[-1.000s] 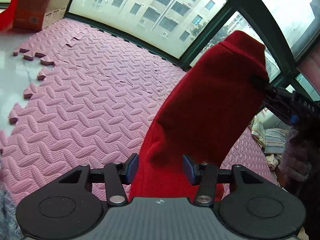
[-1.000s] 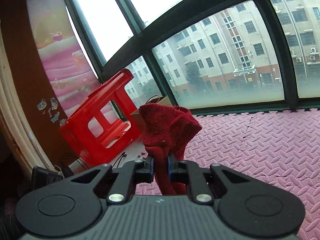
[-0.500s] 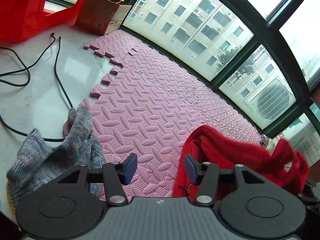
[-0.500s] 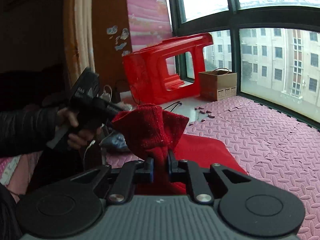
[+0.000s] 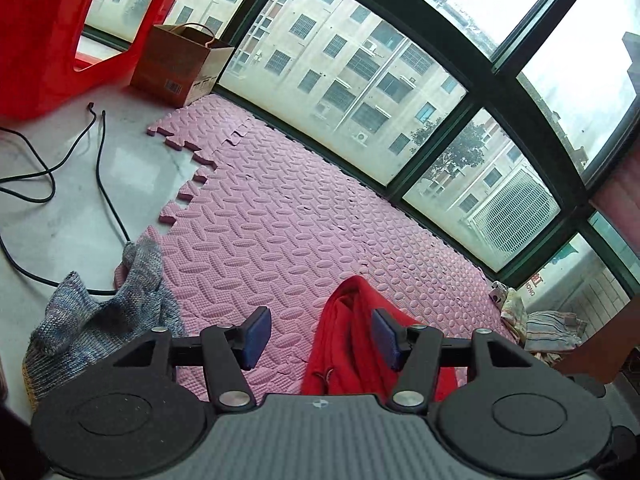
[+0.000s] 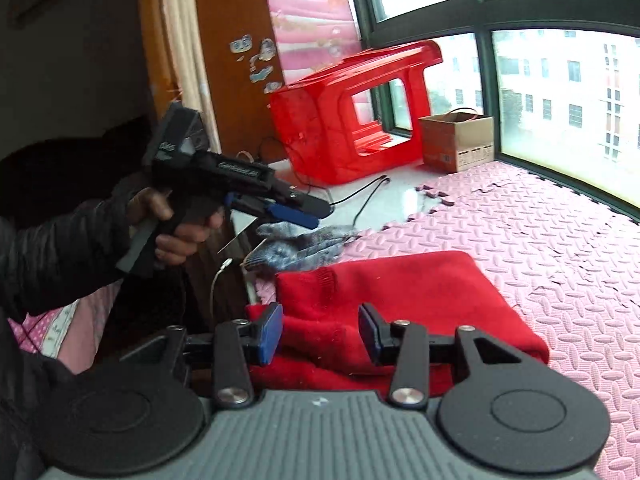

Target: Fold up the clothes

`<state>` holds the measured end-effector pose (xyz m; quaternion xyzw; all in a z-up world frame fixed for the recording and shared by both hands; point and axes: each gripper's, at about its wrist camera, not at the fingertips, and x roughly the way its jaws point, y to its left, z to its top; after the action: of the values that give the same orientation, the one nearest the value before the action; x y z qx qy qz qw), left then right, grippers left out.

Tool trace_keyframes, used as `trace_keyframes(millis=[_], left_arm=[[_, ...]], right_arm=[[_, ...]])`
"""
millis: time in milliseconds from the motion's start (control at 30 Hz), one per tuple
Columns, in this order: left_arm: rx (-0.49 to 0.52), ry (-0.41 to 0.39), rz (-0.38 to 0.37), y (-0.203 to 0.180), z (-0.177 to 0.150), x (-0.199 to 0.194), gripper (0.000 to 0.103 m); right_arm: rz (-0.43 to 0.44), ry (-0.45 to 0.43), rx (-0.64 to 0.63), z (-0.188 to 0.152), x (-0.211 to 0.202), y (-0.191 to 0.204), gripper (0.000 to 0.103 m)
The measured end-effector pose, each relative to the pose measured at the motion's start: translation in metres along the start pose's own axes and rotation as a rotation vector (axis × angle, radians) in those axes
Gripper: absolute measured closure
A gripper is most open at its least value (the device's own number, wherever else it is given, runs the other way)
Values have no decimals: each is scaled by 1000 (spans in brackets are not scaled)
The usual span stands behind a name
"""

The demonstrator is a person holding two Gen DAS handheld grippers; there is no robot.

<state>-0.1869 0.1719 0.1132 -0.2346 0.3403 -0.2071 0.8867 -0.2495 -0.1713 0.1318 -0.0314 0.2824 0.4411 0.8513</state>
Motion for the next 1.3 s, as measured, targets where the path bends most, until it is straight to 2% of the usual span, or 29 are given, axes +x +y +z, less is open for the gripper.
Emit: trace_keyframes(millis=[133, 300, 400, 533, 667, 767, 900, 1033, 1167, 1300], left_arm=[[46, 8, -90, -35, -4, 5, 43], [90, 55, -205, -74, -17, 24, 43], [83, 100, -236, -84, -28, 43, 45], [63, 148, -199, -79, -44, 61, 45], [49, 139, -130, -62, -54, 59, 44], [-3, 141, -124, -45, -59, 55, 44], [14, 122, -134, -43, -60, 49, 44], [31, 121, -141, -45, -61, 48, 44], [86, 116, -129, -52, -65, 46, 43], [133, 119, -115, -56, -70, 46, 43]], right_arm=[[-99, 27, 51, -3, 19, -12, 61], [-92, 61, 37, -15, 29, -6, 61], [-82, 74, 20, -21, 31, 2, 61], [-85, 93, 3, -30, 34, 9, 61], [-79, 116, -5, -42, 41, 12, 61], [-70, 115, 11, -45, 44, 10, 61], [-60, 83, 62, -33, 28, -1, 62], [-152, 47, 88, -18, 20, -25, 61], [-254, 6, 134, -4, 33, -59, 61], [-330, 20, 162, -3, 57, -89, 61]])
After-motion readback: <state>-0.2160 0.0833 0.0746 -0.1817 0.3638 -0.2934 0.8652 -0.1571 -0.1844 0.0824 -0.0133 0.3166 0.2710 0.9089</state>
